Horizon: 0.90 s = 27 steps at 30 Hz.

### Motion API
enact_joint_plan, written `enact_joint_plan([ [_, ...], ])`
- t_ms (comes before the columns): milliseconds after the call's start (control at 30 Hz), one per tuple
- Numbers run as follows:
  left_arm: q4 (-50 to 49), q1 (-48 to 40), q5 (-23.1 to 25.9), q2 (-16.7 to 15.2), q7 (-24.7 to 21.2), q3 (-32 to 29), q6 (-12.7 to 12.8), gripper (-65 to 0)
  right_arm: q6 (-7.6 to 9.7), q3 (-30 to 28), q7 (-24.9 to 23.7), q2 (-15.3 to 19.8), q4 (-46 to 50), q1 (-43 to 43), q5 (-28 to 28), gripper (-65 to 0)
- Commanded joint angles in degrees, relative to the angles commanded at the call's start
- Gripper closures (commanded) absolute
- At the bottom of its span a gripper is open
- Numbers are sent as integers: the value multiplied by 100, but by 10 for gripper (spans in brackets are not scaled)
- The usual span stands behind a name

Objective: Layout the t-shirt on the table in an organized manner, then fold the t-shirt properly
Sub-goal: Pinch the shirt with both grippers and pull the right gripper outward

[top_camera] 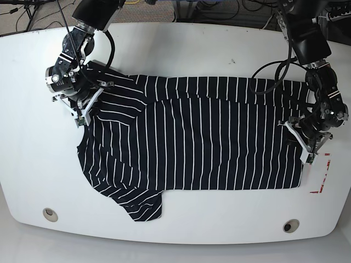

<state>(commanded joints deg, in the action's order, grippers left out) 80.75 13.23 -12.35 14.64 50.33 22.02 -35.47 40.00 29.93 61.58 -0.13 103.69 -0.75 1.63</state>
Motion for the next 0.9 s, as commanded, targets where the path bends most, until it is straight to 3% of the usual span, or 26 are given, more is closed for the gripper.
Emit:
enact_joint_plan([
  [333,9,-149,0,9,0,26,0,-229,0,26,686,0,1011,387,9,-5],
  [633,18,-334,-9,18,0,35,0,-229,0,26,756,9,1266,1178,-18,-6],
  [900,44,-677,-44,211,0,44,0,-229,0,26,756,-149,1275,1714,-26,-6],
])
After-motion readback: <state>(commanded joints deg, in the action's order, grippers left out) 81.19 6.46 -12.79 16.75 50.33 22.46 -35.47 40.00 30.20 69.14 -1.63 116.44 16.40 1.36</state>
